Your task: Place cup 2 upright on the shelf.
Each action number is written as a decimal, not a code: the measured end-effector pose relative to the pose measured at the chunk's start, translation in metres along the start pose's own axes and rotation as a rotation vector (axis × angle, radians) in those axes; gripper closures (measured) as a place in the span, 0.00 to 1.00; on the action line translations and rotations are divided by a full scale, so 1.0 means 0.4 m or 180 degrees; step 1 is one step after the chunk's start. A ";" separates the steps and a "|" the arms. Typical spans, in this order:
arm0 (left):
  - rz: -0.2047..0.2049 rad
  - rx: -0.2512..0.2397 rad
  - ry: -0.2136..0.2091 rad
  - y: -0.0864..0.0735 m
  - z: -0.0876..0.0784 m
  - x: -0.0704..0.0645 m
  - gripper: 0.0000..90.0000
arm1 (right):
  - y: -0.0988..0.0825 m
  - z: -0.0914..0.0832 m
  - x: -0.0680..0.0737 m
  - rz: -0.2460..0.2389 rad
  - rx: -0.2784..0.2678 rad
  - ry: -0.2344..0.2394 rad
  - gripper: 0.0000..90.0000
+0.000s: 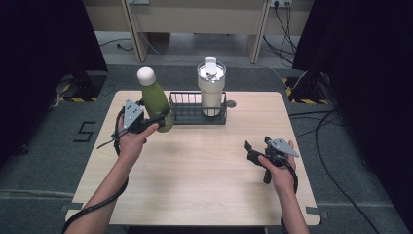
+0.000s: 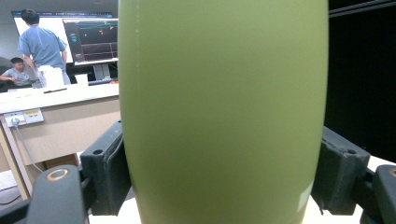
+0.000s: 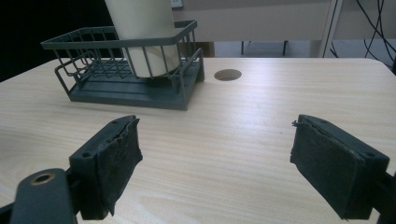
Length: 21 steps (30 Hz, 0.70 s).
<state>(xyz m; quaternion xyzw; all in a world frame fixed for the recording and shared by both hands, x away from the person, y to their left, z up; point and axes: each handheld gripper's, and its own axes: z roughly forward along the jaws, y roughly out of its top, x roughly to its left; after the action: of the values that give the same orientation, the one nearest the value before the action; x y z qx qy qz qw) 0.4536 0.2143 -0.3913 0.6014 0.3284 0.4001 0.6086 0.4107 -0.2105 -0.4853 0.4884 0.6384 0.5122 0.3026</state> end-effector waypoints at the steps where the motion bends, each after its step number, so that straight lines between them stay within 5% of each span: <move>1: 0.0003 -0.0002 -0.0003 0.003 0.006 0.000 0.22 | 0.000 0.000 0.000 0.0000 -0.0001 0.0002 0.17; 21: -0.0063 -0.0021 0.0024 0.014 0.099 0.017 0.22 | -0.005 0.004 -0.003 0.0014 0.0013 -0.0001 0.17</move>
<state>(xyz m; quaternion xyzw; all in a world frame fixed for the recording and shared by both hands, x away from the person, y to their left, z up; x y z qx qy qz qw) 0.4911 0.2015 -0.3830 0.5946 0.3353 0.3974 0.6132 0.4119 -0.2112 -0.4879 0.4906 0.6383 0.5115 0.3005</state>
